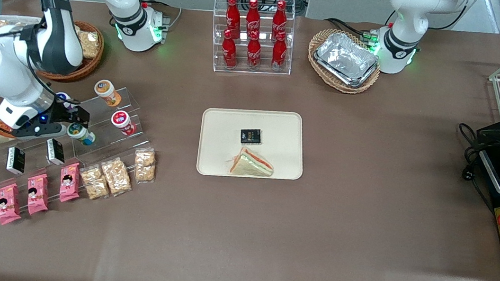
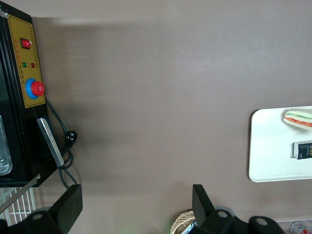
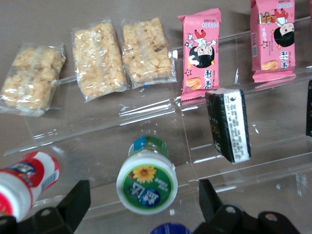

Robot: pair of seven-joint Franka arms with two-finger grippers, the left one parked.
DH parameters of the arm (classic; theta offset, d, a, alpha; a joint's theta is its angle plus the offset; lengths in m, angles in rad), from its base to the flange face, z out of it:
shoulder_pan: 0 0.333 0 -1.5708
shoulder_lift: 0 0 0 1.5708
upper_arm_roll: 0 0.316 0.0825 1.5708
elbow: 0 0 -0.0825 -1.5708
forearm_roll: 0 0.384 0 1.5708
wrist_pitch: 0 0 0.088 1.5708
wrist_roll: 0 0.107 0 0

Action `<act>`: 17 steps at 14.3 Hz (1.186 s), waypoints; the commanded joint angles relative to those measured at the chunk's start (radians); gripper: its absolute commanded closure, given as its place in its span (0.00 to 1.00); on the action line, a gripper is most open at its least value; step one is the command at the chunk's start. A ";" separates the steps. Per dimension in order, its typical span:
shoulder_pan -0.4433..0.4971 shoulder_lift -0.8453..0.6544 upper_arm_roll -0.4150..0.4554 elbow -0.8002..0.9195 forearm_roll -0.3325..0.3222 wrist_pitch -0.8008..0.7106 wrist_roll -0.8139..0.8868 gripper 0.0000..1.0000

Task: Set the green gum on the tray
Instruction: 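Lower the right gripper onto the green-labelled bottle and close on it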

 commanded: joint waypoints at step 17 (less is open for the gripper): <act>0.000 0.060 -0.003 -0.052 0.014 0.106 -0.011 0.05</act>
